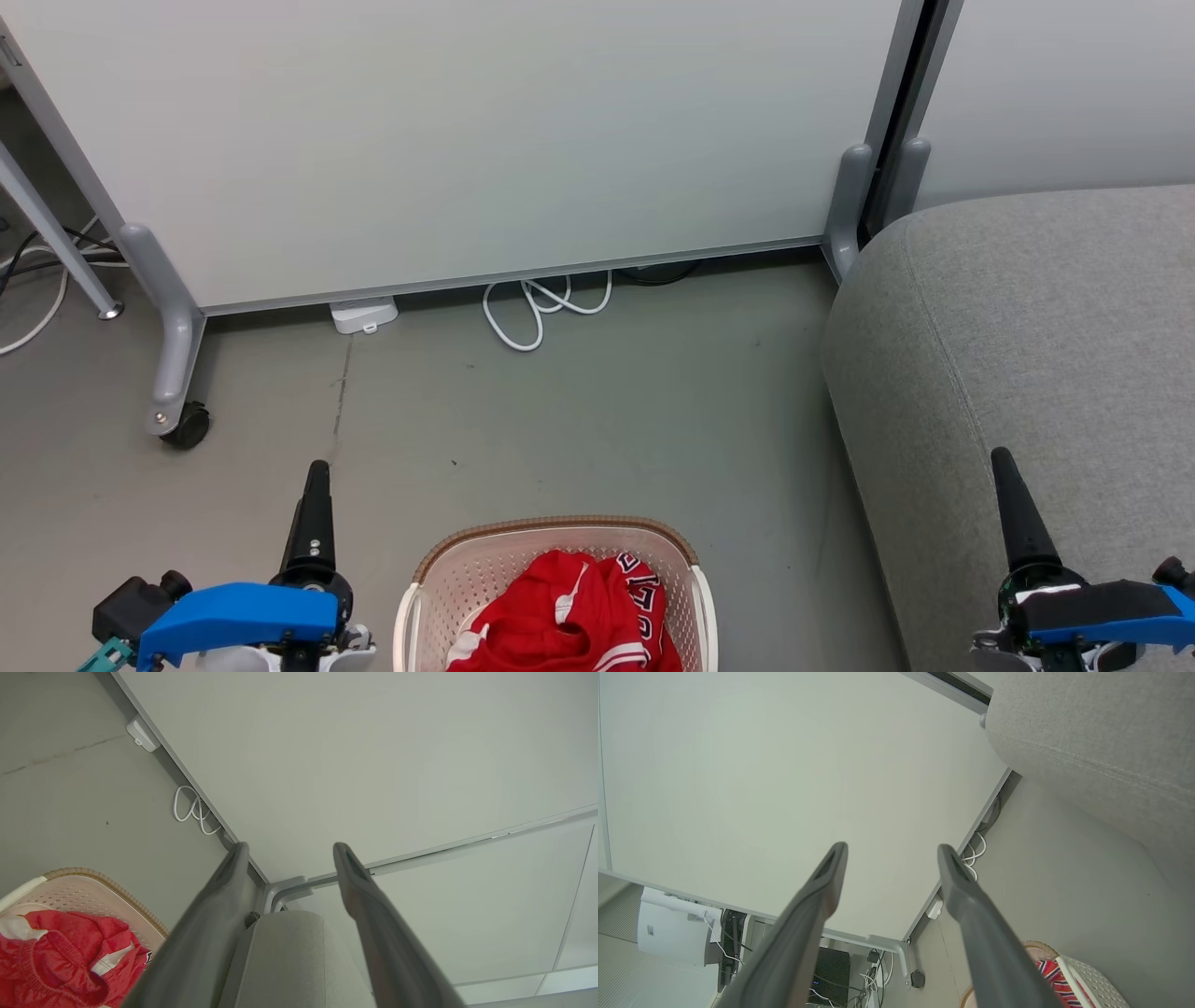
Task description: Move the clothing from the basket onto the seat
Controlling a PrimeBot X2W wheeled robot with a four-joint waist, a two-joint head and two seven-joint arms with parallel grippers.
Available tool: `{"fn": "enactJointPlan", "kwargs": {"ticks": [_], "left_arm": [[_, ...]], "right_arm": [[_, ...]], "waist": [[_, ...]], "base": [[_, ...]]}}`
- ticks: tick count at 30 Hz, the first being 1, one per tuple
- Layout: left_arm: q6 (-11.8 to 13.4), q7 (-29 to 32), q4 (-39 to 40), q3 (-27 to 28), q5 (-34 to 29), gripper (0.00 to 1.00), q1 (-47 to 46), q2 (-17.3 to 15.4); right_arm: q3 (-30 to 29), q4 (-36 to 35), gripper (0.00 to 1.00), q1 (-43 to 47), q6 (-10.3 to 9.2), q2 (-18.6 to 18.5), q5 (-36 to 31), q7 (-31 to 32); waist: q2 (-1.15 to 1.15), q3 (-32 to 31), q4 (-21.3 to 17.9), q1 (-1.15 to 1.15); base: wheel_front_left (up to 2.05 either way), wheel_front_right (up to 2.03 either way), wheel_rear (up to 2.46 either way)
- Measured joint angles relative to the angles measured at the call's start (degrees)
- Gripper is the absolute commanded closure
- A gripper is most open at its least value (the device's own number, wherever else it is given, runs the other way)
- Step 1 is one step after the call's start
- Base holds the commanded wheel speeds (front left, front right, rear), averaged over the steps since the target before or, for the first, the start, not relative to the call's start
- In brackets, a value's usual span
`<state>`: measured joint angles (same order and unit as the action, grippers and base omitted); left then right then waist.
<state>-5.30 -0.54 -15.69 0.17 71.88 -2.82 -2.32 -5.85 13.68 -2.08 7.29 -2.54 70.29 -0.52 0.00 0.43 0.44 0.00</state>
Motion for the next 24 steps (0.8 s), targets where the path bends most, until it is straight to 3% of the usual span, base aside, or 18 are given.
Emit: {"fn": "enactJointPlan", "kwargs": {"ticks": [13, 24], "left_arm": [[0.8, -2.7, 0.7, -3.2, -18.0, 0.0, -0.7, -0.1], [1.8, -4.7, 0.7, -6.0, -29.1, 0.0, -0.9, -0.7]], "right_arm": [[-0.1, -2.0, 0.0, 0.7, 0.01, 0.0, -15.0, -2.7], [-0.1, -2.6, 0.0, 1.2, 0.02, 0.0, -25.1, -4.7]], "waist": [[0.0, 0.1, 0.3, 0.0], [0.0, 0.2, 0.5, 0.0]], "base": [[0.0, 0.0, 0.0], [0.0, 0.0, 0.0]]}}
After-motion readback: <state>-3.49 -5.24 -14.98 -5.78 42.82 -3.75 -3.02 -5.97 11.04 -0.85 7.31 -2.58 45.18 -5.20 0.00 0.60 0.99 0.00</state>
